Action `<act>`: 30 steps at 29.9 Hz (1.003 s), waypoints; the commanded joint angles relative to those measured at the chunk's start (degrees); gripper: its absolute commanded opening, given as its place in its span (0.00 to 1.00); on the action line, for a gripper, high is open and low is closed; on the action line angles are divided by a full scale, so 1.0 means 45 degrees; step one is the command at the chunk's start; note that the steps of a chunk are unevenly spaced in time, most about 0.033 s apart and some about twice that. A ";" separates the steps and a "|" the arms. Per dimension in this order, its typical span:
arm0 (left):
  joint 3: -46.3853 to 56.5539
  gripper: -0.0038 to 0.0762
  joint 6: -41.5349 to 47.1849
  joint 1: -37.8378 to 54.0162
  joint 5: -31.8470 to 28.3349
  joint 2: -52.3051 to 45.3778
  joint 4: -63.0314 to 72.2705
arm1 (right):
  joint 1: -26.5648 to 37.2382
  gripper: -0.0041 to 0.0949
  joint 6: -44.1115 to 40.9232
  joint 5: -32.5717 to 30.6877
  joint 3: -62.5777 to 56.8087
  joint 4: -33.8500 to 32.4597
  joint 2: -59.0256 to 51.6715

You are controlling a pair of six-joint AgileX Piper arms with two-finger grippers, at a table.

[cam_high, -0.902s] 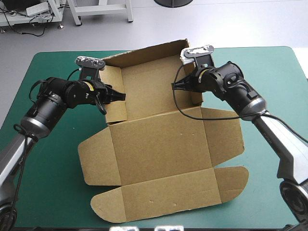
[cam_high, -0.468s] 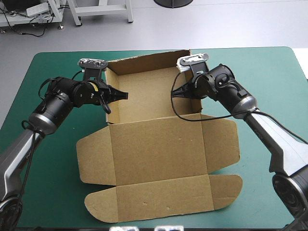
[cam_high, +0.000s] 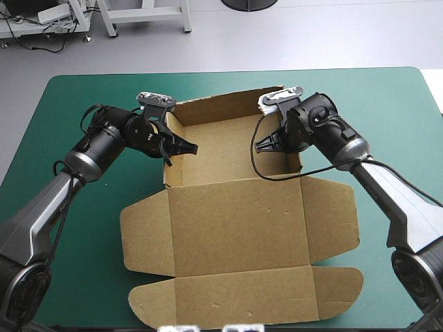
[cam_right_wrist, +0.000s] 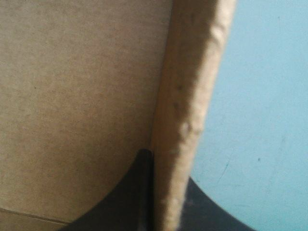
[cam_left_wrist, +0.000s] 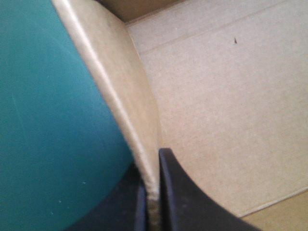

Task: Fold the box

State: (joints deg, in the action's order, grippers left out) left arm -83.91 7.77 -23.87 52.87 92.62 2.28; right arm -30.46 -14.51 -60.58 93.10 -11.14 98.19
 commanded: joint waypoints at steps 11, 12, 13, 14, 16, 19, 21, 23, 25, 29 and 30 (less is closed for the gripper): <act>-0.3081 0.04 -0.1867 -0.0369 0.3193 0.1485 0.0747 | 0.0321 0.02 0.2130 -0.1795 0.0419 0.1997 0.0371; -0.3081 0.04 -0.1978 -0.0369 0.3408 0.1605 0.0747 | 0.0448 0.02 0.2275 -0.1953 0.0419 0.2208 0.0468; -0.3081 0.04 -0.2102 -0.0369 0.3471 0.1668 0.0747 | 0.0553 0.02 0.2357 -0.2014 0.0419 0.2363 0.0546; -0.3081 0.04 -0.2103 -0.0369 0.3500 0.1746 0.0747 | 0.0657 0.02 0.2466 -0.2040 0.0419 0.2475 0.0623; -0.3081 0.04 -0.2103 -0.0369 0.3429 0.1795 0.0747 | 0.0805 0.02 0.2692 -0.2122 0.0419 0.2748 0.0740; -0.3081 0.04 -0.2124 -0.0369 0.3222 0.1795 0.0631 | 0.1131 0.02 0.2942 -0.2454 0.0442 0.2998 0.0958; -0.3081 0.04 -0.2160 -0.0342 0.3328 0.1843 0.0500 | 0.1289 0.02 0.2975 -0.2454 0.0442 0.3121 0.1126; -0.3081 0.04 -0.2179 -0.0342 0.3419 0.1937 0.0412 | 0.1376 0.02 0.3016 -0.2454 0.0442 0.3219 0.1270; -0.3081 0.04 -0.2179 -0.0342 0.3419 0.2124 0.0485 | 0.1376 0.02 0.3016 -0.2454 0.0442 0.3419 0.1451; -0.3081 0.04 -0.2179 -0.0342 0.3419 0.2565 0.1075 | 0.1376 0.02 0.3016 -0.2281 0.0442 0.3994 0.1792; -0.3081 0.04 -0.2179 -0.0342 0.3347 0.2654 0.1077 | 0.1376 0.02 0.3016 -0.2128 0.0442 0.4027 0.1820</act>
State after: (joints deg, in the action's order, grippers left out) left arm -95.77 0.00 -24.83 70.86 106.44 3.80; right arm -24.09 -4.70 -69.66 93.26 3.25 108.73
